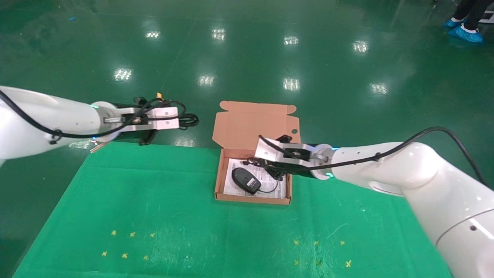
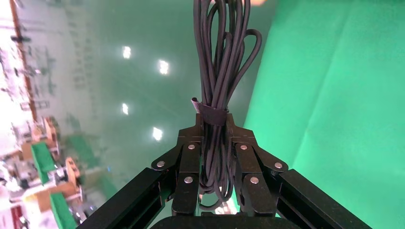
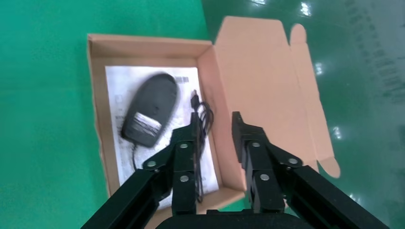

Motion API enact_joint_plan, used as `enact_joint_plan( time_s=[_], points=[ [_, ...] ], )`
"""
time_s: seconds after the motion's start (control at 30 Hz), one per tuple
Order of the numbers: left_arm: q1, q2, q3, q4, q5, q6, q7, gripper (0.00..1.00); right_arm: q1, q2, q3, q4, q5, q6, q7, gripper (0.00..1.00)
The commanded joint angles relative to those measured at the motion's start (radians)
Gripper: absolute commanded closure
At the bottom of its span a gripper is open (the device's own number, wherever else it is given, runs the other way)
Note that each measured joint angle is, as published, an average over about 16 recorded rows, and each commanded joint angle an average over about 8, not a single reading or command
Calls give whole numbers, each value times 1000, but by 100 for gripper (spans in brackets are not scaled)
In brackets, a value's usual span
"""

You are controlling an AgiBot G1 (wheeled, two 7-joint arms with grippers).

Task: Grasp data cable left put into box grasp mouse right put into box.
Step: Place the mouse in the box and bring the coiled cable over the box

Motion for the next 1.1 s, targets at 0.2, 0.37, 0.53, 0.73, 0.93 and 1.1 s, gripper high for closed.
enact_joint_plan(
  time_s=[0.2, 0.37, 0.53, 0.73, 0.93, 1.1],
  points=[
    [60, 91, 17, 102, -44, -158, 96, 100, 14, 97, 16, 59, -1, -3, 31, 0],
    [84, 183, 36, 216, -87, -276, 181, 100, 16, 189, 26, 129, -11, -8, 73, 0],
    [101, 231, 85, 280, -173, -342, 263, 100, 0, 276, 33, 221, -24, -18, 129, 0],
    [109, 242, 186, 288, -302, -383, 312, 100, -33, 366, 39, 337, -37, -29, 204, 0],
    [105, 244, 292, 276, -407, -422, 328, 100, -61, 430, 41, 419, -50, -37, 266, 0],
    [93, 245, 363, 274, -468, -449, 330, 82, -73, 452, 40, 457, -63, -37, 299, 0]
  ],
)
